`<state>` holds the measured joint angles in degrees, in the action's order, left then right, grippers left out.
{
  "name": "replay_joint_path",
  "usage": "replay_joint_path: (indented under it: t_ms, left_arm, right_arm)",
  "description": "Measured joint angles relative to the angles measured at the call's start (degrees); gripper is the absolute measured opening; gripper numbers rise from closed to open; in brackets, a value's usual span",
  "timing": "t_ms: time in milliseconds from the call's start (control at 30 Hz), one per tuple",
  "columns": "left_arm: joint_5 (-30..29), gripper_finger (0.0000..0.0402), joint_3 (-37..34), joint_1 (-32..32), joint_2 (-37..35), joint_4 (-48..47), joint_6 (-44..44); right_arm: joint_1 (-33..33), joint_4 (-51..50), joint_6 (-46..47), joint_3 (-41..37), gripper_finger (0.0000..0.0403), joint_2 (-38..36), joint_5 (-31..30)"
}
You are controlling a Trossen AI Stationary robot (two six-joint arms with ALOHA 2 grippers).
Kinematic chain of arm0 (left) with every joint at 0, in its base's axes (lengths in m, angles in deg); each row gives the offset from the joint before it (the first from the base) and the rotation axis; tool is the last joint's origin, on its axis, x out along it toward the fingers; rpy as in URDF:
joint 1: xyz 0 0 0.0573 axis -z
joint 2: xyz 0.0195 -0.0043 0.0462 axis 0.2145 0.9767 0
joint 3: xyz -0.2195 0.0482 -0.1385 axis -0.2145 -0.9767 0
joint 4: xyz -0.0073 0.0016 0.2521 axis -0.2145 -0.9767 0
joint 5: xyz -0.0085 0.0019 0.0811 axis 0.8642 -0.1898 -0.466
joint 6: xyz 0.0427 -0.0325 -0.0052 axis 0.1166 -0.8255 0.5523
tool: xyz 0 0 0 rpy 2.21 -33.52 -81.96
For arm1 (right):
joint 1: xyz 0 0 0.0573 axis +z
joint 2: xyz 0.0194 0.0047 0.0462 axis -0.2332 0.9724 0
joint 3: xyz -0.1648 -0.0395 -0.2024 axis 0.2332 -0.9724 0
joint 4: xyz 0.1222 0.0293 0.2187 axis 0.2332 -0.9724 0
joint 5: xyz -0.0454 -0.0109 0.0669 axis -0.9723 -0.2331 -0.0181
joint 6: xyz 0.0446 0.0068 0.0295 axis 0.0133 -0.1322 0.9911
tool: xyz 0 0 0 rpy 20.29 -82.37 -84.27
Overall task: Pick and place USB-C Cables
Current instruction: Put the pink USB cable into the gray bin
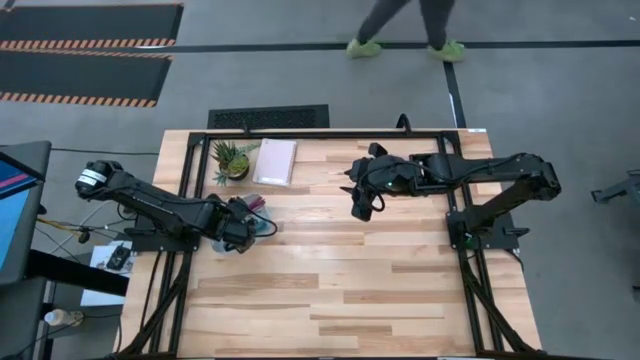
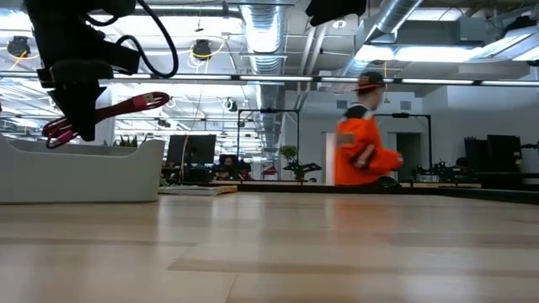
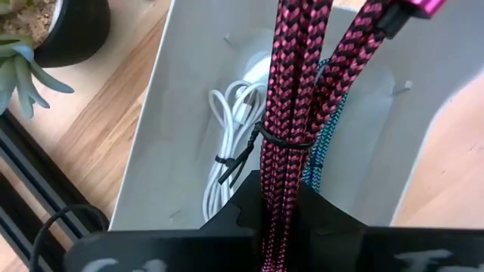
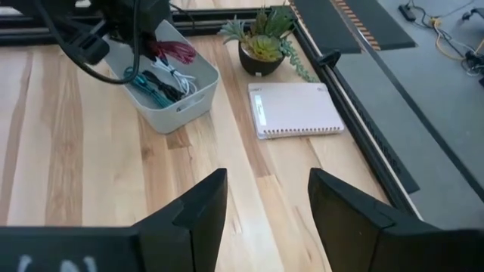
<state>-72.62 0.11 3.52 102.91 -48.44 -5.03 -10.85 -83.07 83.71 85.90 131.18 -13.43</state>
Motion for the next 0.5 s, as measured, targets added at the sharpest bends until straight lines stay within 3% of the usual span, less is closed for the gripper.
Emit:
replay_joint_path:
  t_ms: [500]
  left_arm:
    - [3.80,0.0000,-2.61,-2.03,0.01,0.39,1.56]
  right_arm:
    - [0.26,-1.93,2.46,0.00,0.0205,0.00,0.07]
